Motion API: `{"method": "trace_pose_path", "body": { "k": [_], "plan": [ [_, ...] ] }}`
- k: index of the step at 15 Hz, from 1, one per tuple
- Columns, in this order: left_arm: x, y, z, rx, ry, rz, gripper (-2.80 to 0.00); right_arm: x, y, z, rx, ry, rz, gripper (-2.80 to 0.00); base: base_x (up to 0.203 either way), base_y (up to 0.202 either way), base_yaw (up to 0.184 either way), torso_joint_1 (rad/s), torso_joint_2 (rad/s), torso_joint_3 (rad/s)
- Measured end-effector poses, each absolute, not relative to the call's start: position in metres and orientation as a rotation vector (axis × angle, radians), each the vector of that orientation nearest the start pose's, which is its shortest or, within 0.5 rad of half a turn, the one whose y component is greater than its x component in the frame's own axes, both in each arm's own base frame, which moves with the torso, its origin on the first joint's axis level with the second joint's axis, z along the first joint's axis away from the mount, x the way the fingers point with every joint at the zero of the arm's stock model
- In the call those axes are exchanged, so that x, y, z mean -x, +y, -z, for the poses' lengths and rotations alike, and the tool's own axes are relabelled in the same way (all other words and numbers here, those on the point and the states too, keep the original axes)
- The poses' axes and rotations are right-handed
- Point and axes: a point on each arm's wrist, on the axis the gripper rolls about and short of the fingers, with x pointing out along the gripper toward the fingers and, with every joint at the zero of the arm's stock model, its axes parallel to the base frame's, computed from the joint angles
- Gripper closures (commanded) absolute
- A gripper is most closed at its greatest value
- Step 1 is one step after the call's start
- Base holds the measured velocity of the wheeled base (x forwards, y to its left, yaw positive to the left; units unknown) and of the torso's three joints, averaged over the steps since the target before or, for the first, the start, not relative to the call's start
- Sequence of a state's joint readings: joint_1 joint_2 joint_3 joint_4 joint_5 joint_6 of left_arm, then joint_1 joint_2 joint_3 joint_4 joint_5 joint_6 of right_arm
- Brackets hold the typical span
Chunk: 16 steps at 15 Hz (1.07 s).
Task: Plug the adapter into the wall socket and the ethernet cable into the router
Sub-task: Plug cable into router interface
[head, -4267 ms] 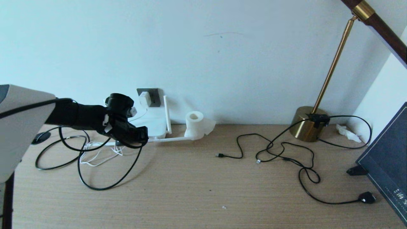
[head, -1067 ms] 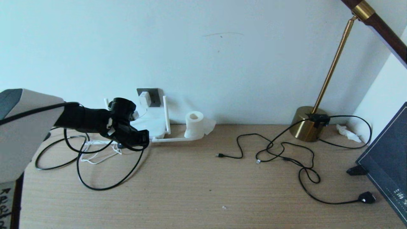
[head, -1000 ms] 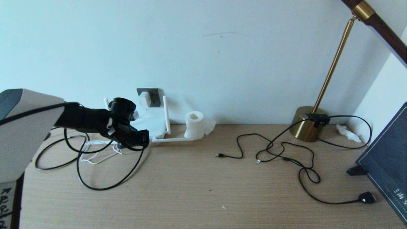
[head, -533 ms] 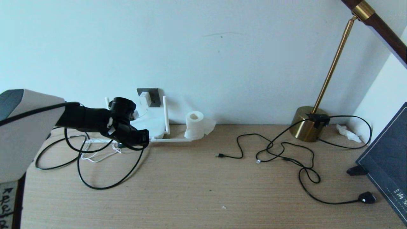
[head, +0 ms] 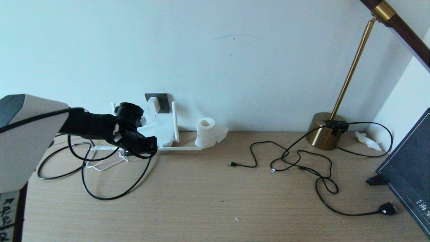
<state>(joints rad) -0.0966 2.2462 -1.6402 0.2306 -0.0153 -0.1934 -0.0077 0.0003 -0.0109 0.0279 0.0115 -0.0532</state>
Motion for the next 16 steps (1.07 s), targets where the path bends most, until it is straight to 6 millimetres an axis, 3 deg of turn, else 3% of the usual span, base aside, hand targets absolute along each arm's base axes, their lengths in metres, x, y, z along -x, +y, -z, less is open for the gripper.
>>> {"method": "trace_pose_path", "body": {
  "k": [16],
  "plan": [
    [-0.4355, -0.0381, -0.1185, 0.154, 0.869, 0.012, 0.0, 0.0236, 0.0004, -0.0755, 0.053, 0.018, -0.004, -2.8, 0.0, 0.0, 0.0, 0.0, 0.0, 0.0]
  ]
}}
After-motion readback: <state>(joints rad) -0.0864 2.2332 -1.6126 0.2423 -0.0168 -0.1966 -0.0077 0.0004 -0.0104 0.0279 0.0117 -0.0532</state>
